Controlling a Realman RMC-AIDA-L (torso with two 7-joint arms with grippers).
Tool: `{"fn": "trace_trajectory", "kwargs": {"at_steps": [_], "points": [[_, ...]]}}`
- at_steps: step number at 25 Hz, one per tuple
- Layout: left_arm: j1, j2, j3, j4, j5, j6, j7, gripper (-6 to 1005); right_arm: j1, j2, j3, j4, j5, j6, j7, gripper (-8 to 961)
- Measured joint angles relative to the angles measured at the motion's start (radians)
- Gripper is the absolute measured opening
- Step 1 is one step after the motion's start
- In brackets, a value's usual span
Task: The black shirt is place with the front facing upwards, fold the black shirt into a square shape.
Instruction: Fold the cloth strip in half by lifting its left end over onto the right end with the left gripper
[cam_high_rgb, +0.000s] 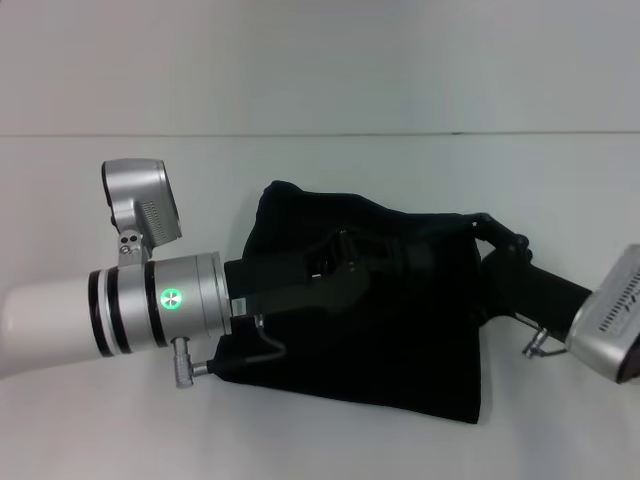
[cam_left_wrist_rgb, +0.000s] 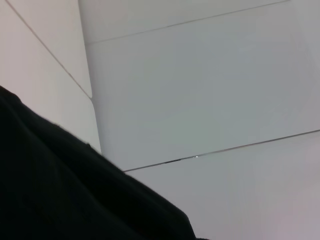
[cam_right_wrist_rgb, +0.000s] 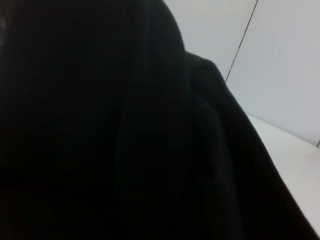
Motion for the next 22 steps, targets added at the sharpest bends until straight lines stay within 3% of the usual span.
{"fn": "trace_trajectory", "kwargs": {"at_steps": [7,22], "points": [[0.006,0.003,0.023,-0.001,0.0,0.017,0.001,31,0.028,0.003,0.001,0.009,0.064,0.024,-0.006,932],[-0.004,-0.006,0.196,-0.011,0.0,-0.013,0.007,33,0.038,0.001,0.038,-0.002,0.091,0.028,-0.044,930]]}}
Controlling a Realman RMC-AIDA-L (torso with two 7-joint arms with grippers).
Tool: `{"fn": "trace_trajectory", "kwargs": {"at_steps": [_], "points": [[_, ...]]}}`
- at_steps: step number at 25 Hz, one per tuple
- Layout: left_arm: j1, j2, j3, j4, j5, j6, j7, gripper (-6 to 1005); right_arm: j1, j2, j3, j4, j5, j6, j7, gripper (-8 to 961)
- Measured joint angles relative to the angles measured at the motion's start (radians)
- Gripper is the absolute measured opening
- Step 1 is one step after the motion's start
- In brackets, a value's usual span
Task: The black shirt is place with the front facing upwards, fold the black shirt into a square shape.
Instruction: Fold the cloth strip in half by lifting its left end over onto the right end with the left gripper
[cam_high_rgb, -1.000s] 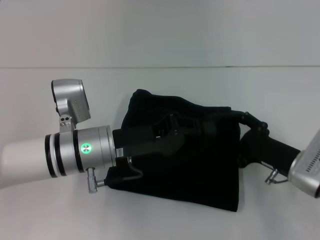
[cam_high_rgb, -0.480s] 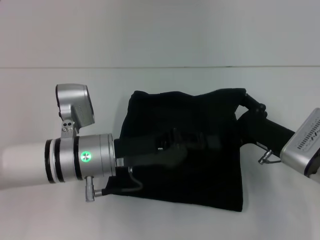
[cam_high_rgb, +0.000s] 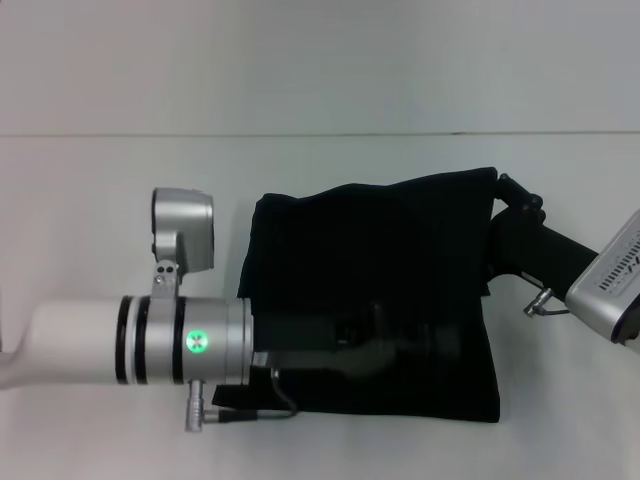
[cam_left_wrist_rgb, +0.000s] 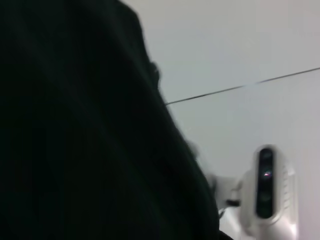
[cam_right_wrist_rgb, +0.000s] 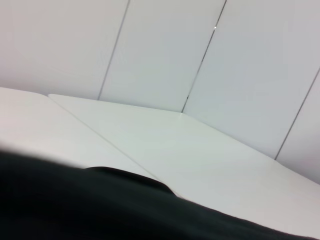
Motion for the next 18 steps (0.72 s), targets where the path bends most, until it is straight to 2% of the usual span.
{"fn": "trace_trajectory", "kwargs": {"at_steps": [9,18], "points": [[-0.029,-0.008,0.099,-0.075,-0.001,-0.172,0.026,35,0.001,-0.002,0.009,-0.005,0.0,0.069,-0.01,930],[-0.04,-0.012,0.089,-0.116,-0.014,-0.256,0.048,36,-0.003,-0.004,0.074,-0.007,0.0,0.129,-0.053,931]]}}
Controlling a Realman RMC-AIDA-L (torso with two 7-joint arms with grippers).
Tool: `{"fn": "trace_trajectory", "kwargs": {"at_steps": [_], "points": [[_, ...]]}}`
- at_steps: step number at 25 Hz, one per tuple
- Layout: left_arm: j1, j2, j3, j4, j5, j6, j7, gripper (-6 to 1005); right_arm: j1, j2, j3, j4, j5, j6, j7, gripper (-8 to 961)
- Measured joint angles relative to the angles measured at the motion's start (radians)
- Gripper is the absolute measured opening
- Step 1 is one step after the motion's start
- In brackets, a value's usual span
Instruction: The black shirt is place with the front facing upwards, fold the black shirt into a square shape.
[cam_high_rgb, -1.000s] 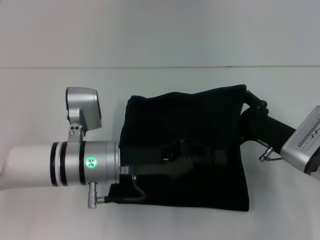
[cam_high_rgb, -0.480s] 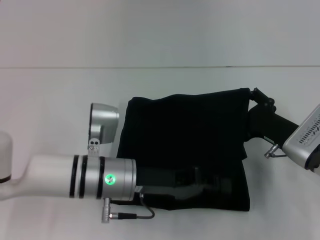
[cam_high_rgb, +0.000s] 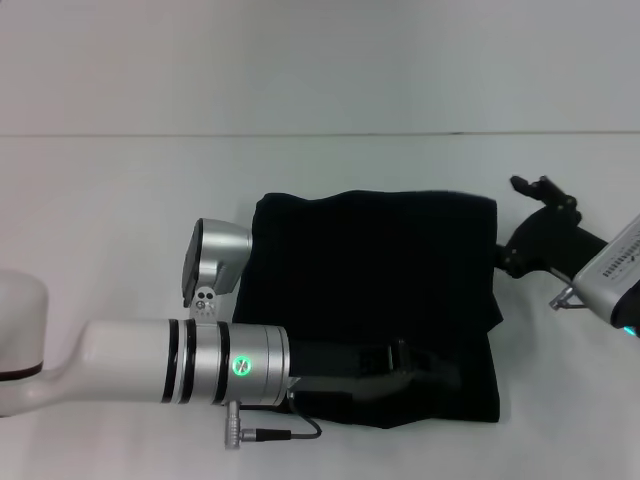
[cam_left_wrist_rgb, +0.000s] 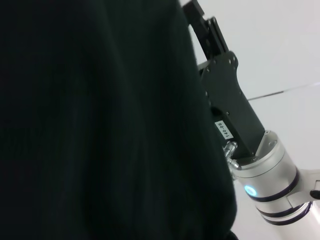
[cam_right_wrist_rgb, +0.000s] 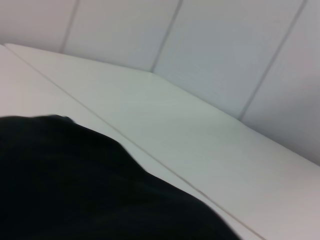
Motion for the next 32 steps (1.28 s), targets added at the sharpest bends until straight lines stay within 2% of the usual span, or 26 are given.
{"fn": "trace_trajectory", "kwargs": {"at_steps": [4,9,15,18,22,25,29,32], "points": [[-0.005,0.0,-0.001,-0.009,-0.004,-0.004,0.001,38,-0.009,-0.001,0.068,-0.011,0.0,0.015,-0.002,930],[-0.007,0.0,0.004,-0.012,-0.005,-0.005,-0.001,43,-0.022,-0.001,0.201,-0.012,0.0,0.017,-0.013,930],[-0.003,0.001,-0.003,-0.022,-0.016,0.024,0.0,142,-0.035,-0.001,0.388,0.005,0.0,-0.014,0.012,930],[0.001,0.005,-0.01,-0.03,-0.034,0.075,0.0,218,-0.047,-0.003,0.422,0.013,0.0,-0.047,0.098,930],[0.031,0.008,-0.04,0.017,-0.104,0.242,0.056,318,-0.062,-0.008,0.392,0.004,-0.023,-0.107,0.318,930],[0.062,0.012,-0.05,0.078,-0.138,0.324,0.088,440,-0.078,-0.014,0.314,-0.019,-0.07,-0.2,0.468,930],[0.123,0.021,-0.065,0.175,-0.162,0.324,0.092,609,-0.098,-0.014,0.193,-0.07,-0.167,-0.352,0.544,930],[0.157,0.049,-0.091,0.195,-0.174,0.273,0.092,749,-0.112,-0.012,0.113,-0.087,-0.252,-0.43,0.542,930]]}}
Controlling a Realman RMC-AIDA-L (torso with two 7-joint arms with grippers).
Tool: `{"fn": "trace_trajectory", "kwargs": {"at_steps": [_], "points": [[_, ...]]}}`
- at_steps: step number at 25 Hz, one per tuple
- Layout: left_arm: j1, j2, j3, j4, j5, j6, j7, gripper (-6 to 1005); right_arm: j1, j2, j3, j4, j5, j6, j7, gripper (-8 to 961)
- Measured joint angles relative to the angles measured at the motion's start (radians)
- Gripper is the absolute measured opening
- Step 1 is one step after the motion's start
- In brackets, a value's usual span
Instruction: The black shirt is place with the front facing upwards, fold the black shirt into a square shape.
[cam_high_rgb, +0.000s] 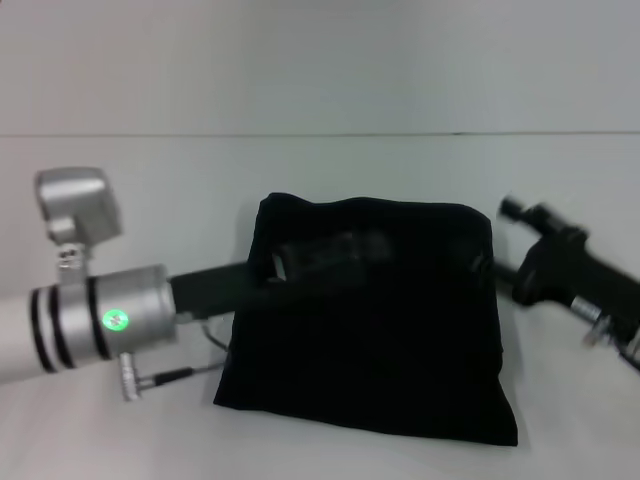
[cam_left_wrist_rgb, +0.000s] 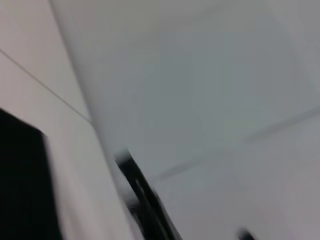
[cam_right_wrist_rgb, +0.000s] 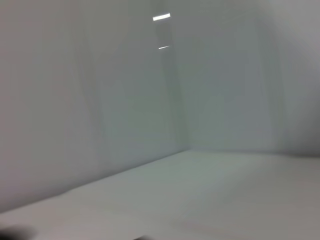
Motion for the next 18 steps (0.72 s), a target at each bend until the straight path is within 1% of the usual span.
{"fn": "trace_trajectory", "kwargs": {"at_steps": [2,6,9,14,18], "points": [[0.018,0.019,-0.013,0.0,-0.005,-0.051,-0.003,822,-0.01,0.001,-0.041,-0.002,-0.054,-0.025,-0.004,931],[0.043,0.038,-0.024,0.002,-0.006,-0.132,-0.003,932,-0.036,0.005,-0.082,0.003,-0.123,-0.017,-0.038,931],[0.044,0.05,-0.024,-0.001,-0.007,-0.166,-0.007,932,-0.046,0.006,-0.087,0.007,-0.13,0.034,-0.038,931],[0.04,0.062,-0.025,0.003,-0.005,-0.232,-0.031,933,-0.042,0.007,-0.094,0.009,-0.131,0.15,-0.029,931],[0.031,0.072,-0.015,0.004,0.005,-0.3,-0.07,933,-0.039,0.007,-0.093,0.01,-0.13,0.169,-0.028,931]]}}
